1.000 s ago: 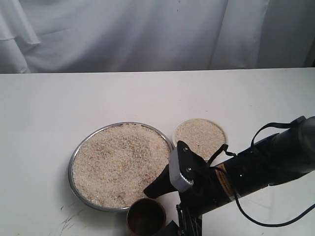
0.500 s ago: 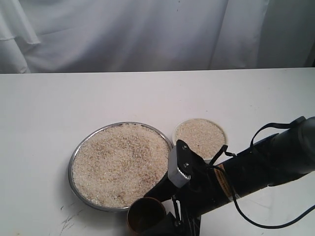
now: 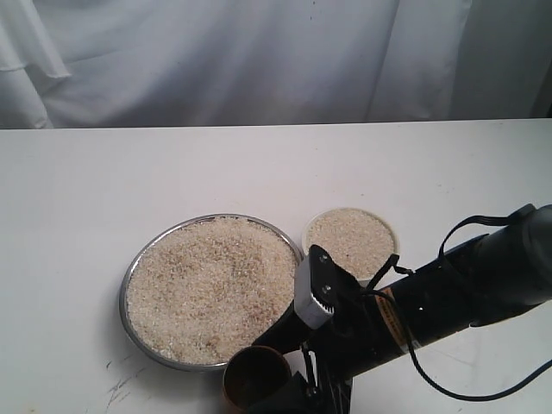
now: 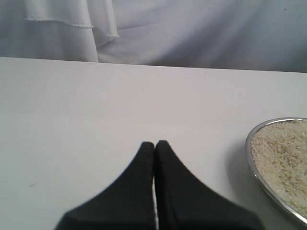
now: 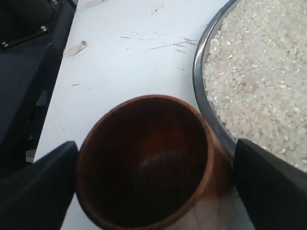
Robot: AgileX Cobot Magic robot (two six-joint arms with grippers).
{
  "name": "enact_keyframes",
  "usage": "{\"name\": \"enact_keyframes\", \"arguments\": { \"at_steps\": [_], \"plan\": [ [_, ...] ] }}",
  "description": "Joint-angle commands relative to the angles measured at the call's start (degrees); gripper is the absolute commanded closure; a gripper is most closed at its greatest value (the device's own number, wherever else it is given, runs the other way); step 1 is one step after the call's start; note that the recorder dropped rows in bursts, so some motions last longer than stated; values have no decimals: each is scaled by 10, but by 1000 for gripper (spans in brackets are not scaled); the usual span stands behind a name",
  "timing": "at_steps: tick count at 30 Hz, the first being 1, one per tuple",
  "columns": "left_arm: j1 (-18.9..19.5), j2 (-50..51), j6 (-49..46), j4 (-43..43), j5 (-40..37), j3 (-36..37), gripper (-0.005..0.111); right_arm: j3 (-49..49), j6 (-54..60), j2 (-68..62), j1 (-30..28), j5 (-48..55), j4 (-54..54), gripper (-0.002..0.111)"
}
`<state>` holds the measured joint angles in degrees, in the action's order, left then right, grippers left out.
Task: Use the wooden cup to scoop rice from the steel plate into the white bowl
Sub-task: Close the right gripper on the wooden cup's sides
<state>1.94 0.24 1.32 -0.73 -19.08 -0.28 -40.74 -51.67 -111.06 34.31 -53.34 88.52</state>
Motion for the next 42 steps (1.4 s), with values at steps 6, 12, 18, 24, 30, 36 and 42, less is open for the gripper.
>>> {"name": "enact_keyframes", "arguments": {
  "at_steps": [6, 12, 18, 24, 30, 36, 42],
  "plan": [
    [-2, -2, 0, 1, 8, 3, 107, 2, 10, -3, 0, 24, 1, 108],
    [-2, -2, 0, 1, 8, 3, 107, 2, 17, 7, 0, 28, 1, 108],
    [-2, -2, 0, 1, 8, 3, 107, 2, 5, 45, 0, 80, 16, 108],
    [-2, -2, 0, 1, 8, 3, 107, 2, -27, 44, 8, 69, 57, 108],
    [-2, -2, 0, 1, 8, 3, 107, 2, -22, 44, 59, 147, 50, 108],
    [-2, -2, 0, 1, 8, 3, 107, 2, -26, 64, 73, 163, 58, 108],
    [-2, -2, 0, 1, 8, 3, 107, 2, -41, 96, 73, 178, 75, 108]
  ]
}}
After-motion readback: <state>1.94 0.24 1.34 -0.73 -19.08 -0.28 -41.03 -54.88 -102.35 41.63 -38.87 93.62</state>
